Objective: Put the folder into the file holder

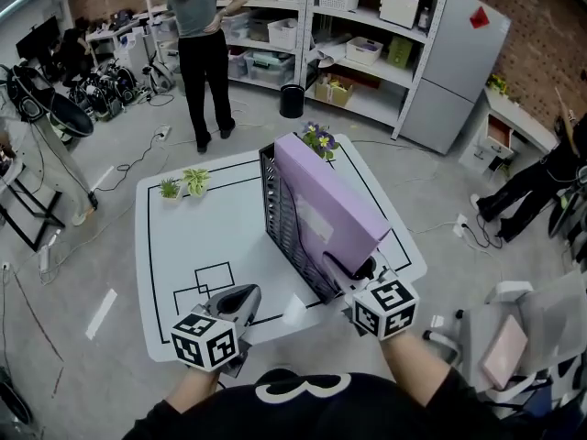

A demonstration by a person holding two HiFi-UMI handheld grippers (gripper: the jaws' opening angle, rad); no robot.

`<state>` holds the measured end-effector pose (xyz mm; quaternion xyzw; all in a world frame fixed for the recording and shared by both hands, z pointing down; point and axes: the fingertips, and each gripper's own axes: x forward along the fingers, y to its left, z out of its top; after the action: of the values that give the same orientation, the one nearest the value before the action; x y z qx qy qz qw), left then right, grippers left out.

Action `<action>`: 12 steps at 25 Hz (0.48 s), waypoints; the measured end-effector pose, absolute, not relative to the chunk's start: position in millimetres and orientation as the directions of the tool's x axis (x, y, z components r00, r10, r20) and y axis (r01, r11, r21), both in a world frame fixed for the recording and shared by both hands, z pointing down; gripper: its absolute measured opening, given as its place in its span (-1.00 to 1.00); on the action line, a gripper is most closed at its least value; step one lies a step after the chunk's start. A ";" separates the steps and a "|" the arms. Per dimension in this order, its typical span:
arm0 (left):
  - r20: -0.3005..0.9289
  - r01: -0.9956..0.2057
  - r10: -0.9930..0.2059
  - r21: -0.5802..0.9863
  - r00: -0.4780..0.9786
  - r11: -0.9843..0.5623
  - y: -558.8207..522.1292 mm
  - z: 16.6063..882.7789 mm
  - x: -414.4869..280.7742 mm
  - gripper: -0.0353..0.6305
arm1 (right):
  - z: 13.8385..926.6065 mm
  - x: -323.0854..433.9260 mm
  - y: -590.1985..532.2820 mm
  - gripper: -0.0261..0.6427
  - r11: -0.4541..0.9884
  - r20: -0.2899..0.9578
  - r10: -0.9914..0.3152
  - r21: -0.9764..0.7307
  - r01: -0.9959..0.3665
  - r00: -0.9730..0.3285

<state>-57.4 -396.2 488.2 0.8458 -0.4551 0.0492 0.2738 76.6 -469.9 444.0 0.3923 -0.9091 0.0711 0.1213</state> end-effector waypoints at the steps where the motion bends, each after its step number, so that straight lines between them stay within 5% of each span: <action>1: 0.334 -0.797 -0.742 0.414 0.582 -0.439 -395.6 485.3 -55.5 -0.88 | 444.4 75.5 -468.8 -0.47 0.687 0.283 -0.691 -0.028 -0.726 -0.665; 12: 0.345 -0.784 -0.710 0.374 0.614 -0.496 -382.0 459.8 -31.0 -0.88 | 433.2 100.8 -447.9 -0.22 0.662 0.239 -0.721 -0.042 -0.749 -0.650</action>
<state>-31.0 -382.0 459.8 0.8617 -0.4335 0.0728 0.2535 100.8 -448.0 433.2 0.4056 -0.9058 0.0684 0.1014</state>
